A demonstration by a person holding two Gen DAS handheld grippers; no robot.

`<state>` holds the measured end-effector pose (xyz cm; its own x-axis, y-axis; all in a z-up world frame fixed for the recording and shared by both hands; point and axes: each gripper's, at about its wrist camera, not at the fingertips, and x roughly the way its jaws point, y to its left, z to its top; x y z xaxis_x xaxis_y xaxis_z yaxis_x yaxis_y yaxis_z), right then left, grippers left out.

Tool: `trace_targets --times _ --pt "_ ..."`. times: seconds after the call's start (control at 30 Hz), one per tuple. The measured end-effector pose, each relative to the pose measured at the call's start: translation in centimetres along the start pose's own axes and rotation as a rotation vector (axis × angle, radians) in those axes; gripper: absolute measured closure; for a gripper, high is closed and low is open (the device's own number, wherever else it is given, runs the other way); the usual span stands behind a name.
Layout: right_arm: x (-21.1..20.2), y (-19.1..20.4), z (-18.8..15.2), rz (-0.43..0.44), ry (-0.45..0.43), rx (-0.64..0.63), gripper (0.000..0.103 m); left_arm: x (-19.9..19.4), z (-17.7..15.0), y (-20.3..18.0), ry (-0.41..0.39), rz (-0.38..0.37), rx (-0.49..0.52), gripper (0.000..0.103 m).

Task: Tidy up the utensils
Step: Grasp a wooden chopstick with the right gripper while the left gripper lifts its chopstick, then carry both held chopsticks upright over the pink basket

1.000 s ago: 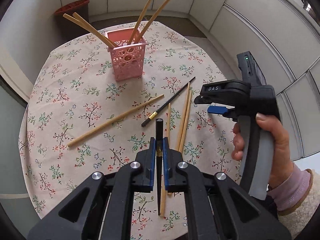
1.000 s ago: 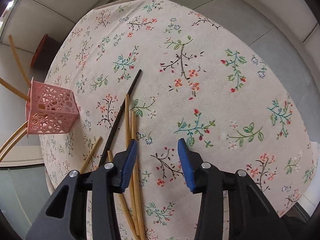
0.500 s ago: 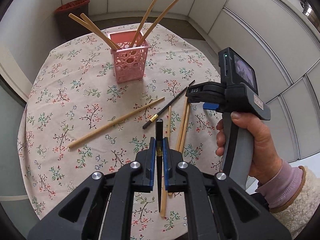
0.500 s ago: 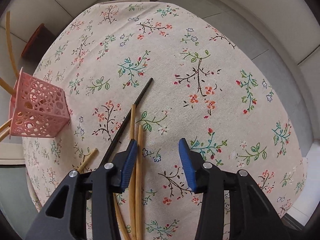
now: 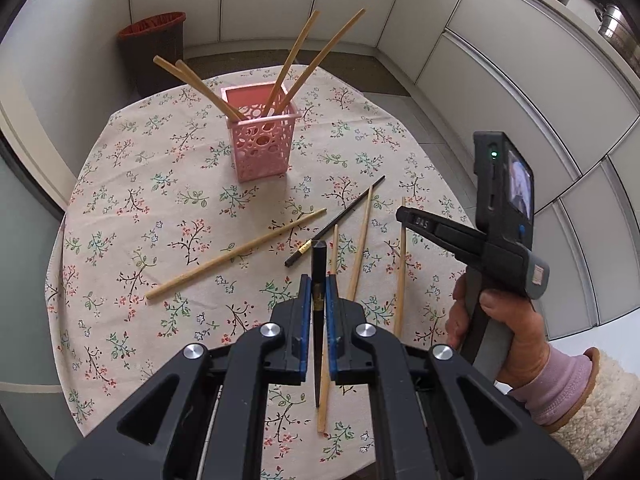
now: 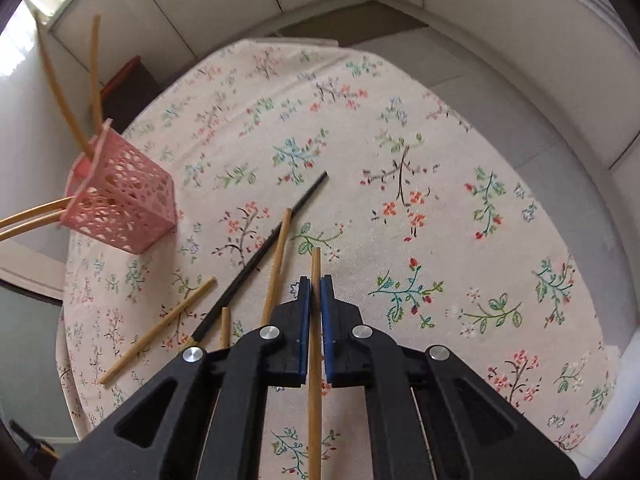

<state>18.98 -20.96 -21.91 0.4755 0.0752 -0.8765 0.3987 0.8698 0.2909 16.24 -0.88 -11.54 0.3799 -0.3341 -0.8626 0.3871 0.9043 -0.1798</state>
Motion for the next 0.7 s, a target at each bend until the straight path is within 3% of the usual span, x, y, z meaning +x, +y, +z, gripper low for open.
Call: trace_targets --times 0.33,0.7 --pt "-13.2 0.5 -3.6 0.115 -0.203 -0.164 0.098 -3.9 -1.3 -2.7 -0.089 0.002 0.013 0.097" --pt "-20.4 -0.1 -4.4 0.153 -0.262 -0.197 0.098 -8.3 -1.6 -4.3 -0.164 0.037 0.040 0.097"
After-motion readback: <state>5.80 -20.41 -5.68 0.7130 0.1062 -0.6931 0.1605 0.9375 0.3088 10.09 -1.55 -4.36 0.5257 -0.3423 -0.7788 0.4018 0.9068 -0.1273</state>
